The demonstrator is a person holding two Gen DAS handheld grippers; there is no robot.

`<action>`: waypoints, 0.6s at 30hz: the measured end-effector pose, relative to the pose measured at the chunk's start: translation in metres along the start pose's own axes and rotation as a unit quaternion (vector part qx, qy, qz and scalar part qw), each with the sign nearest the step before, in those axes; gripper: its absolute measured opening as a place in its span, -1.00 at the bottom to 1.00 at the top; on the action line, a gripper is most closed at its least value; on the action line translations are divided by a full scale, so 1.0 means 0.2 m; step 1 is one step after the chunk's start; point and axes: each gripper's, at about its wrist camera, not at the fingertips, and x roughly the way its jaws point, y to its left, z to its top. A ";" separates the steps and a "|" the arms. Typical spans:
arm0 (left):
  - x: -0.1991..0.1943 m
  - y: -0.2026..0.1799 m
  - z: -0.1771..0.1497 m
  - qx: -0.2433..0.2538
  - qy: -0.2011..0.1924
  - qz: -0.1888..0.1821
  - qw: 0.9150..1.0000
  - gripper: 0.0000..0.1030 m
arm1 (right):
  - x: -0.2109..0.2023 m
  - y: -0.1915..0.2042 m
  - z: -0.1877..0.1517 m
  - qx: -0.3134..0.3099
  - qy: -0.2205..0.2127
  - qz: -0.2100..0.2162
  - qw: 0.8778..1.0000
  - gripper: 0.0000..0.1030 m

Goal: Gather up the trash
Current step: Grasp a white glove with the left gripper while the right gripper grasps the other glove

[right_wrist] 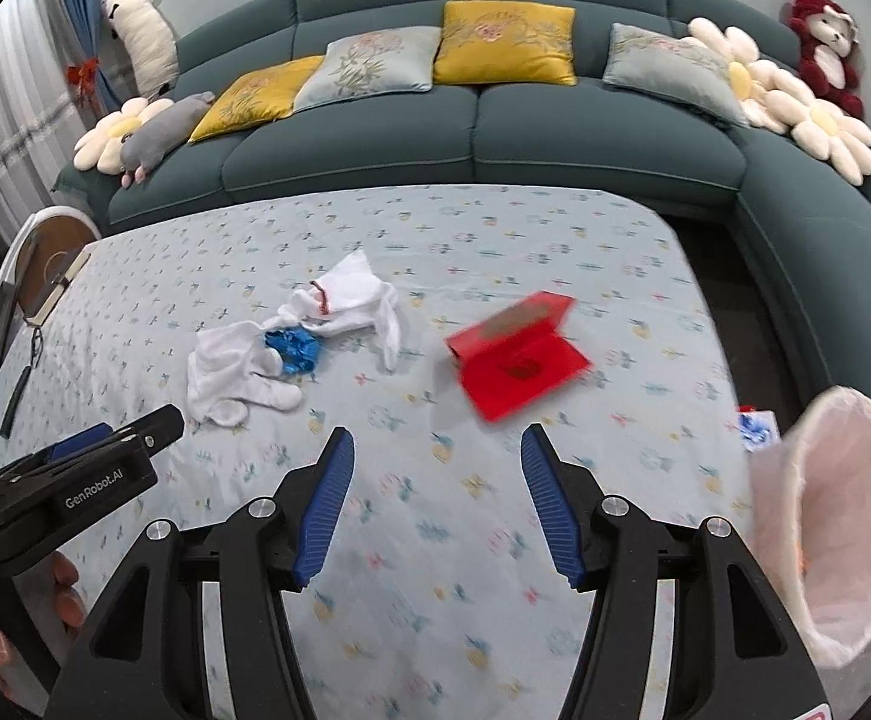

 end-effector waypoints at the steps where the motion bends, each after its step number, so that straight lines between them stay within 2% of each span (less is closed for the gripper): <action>1: 0.03 0.01 0.02 -0.003 0.000 0.002 1.000 0.45 | 0.03 0.01 0.02 -0.001 0.001 0.002 1.000 0.09; 4: 0.10 0.04 0.08 -0.003 0.000 0.005 1.000 0.54 | 0.15 0.06 0.12 -0.005 0.005 0.008 1.000 0.09; 7: 0.19 0.05 0.14 -0.003 0.005 0.008 1.000 0.68 | 0.28 0.11 0.20 -0.010 0.004 0.009 1.000 0.26; 18: 0.50 0.11 0.24 -0.014 0.045 0.000 0.999 0.67 | 0.72 0.21 0.38 -0.005 0.038 0.010 0.999 0.31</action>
